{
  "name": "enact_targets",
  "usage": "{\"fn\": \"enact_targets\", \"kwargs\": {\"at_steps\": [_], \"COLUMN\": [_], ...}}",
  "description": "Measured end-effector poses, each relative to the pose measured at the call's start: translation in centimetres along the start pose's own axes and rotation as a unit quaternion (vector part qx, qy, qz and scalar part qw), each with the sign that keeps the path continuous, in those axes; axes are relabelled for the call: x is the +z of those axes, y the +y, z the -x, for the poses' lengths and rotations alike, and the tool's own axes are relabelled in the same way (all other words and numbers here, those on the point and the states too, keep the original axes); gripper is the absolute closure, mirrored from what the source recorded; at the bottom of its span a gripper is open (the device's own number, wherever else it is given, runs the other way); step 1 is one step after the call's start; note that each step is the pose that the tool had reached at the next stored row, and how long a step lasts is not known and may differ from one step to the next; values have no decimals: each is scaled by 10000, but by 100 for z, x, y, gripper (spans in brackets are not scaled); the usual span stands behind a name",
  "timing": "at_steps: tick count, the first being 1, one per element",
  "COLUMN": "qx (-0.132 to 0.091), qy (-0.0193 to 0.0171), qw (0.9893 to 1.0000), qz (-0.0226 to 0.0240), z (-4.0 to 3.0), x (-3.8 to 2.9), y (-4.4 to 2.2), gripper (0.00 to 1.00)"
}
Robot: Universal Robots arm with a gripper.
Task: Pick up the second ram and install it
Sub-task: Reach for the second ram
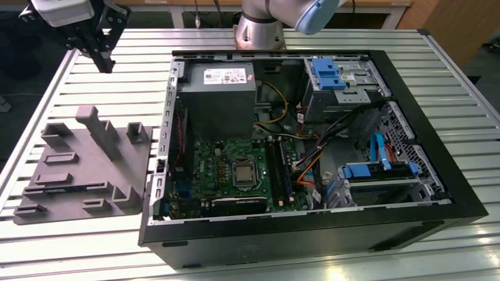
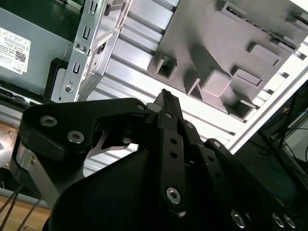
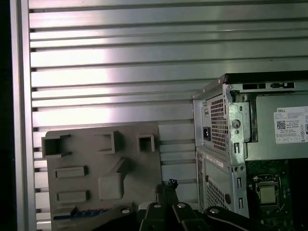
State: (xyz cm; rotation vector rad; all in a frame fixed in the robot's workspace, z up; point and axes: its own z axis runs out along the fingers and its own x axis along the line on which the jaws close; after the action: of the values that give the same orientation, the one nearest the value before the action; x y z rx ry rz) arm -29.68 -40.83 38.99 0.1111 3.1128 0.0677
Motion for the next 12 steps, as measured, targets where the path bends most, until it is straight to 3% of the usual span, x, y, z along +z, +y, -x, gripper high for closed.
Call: {"fn": "enact_targets", "kwargs": {"at_steps": [12], "qx": [-1], "qy": [0], "qw": [10000], "qz": [0], "z": [-56], "x": [0], "y": [-11], "gripper": [89]}}
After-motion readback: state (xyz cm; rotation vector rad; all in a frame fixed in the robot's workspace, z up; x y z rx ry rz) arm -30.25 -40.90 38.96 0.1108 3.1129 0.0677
